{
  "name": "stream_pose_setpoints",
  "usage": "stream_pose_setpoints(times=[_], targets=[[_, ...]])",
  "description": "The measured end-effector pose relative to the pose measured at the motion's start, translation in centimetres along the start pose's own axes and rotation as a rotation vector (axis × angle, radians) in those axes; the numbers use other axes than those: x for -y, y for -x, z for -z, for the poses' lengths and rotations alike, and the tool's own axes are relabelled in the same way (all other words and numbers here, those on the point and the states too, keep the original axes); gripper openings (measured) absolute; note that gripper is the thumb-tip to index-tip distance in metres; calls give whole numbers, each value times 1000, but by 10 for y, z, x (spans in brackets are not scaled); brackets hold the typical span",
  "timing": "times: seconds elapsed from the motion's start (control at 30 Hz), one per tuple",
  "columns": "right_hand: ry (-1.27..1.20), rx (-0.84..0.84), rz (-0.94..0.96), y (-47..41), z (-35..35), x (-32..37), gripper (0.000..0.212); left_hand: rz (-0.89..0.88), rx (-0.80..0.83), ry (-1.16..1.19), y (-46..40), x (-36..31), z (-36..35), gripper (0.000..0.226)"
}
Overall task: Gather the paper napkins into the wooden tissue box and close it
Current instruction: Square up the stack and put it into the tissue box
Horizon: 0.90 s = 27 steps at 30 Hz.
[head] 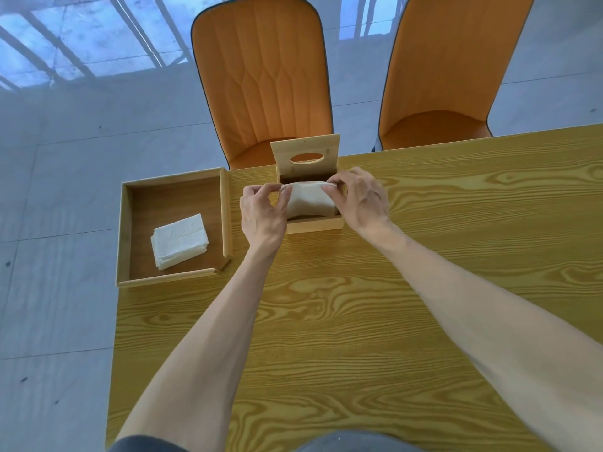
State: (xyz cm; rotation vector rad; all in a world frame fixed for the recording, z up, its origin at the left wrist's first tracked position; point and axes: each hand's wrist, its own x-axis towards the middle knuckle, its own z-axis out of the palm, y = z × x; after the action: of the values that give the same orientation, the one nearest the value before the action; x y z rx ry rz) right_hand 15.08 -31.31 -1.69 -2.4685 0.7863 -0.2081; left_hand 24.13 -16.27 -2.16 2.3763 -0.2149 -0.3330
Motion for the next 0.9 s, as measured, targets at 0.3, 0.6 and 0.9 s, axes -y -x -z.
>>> stream_pose_setpoints(times=[0.3, 0.6, 0.9], targets=[[152, -33, -123, -12, -20, 7, 26, -31, -121, -28, -2, -5, -15, 23], [141, -91, -136, -17, -32, 5, 19, 125, -141, 2, -11, -12, -25, 45], [-2, -129, -100, -6, -21, 9, 12, 171, -61, 88, -6, -9, -14, 43]])
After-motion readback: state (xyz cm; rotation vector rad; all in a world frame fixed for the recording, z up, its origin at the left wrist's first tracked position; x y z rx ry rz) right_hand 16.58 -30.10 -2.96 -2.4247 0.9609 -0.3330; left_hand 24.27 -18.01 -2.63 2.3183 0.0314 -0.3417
